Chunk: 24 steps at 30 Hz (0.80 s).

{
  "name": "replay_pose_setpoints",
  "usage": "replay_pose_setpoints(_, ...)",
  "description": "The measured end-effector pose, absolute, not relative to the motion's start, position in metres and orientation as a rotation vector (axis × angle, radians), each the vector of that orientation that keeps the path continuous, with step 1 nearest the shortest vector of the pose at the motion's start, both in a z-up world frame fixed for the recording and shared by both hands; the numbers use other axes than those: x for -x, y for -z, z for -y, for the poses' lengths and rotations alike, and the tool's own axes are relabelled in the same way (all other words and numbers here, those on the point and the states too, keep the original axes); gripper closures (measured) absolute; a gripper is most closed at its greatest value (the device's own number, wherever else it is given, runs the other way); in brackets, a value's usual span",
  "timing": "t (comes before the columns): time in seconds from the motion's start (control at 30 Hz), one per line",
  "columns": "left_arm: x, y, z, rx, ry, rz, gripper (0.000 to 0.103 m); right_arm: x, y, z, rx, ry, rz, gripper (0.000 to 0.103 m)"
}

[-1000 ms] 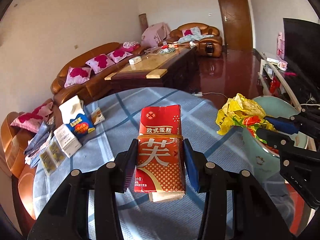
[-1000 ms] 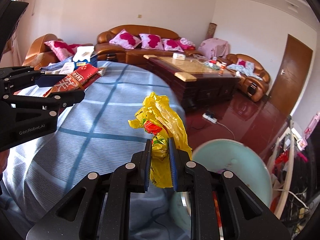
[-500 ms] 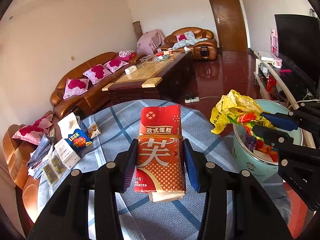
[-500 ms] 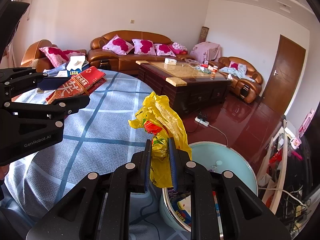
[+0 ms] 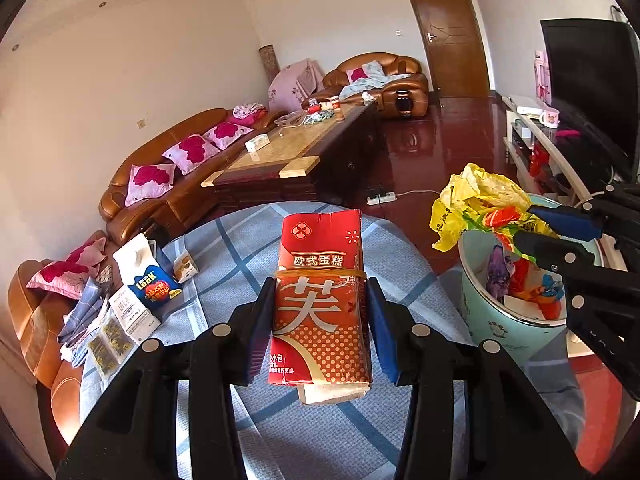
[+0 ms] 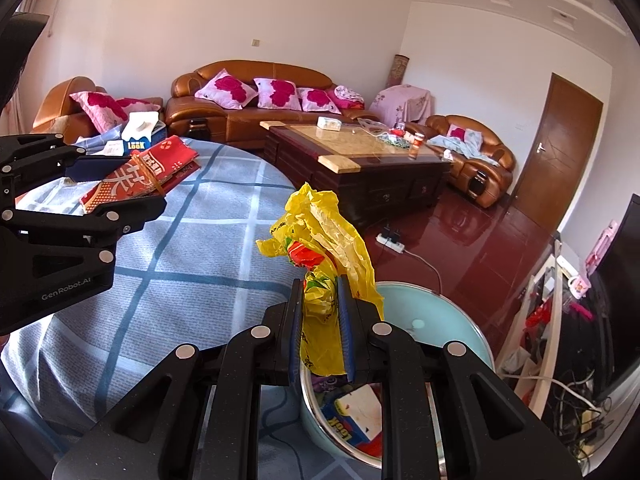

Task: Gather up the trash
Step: 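Carry the snack packet and yellow bag over the teal bucket with both tools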

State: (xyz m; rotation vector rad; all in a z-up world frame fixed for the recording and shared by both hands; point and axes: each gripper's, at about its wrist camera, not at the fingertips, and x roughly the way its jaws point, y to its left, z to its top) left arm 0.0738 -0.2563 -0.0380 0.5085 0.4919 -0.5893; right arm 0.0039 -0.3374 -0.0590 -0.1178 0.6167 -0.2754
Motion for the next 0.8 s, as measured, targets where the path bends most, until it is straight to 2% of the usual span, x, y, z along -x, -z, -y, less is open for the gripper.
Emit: replay_pose_setpoints(0.8,-0.055,0.036,0.296,-0.56,0.657,-0.437,0.059,0.011,0.064,0.375,0.099,0.375,-0.629,0.086)
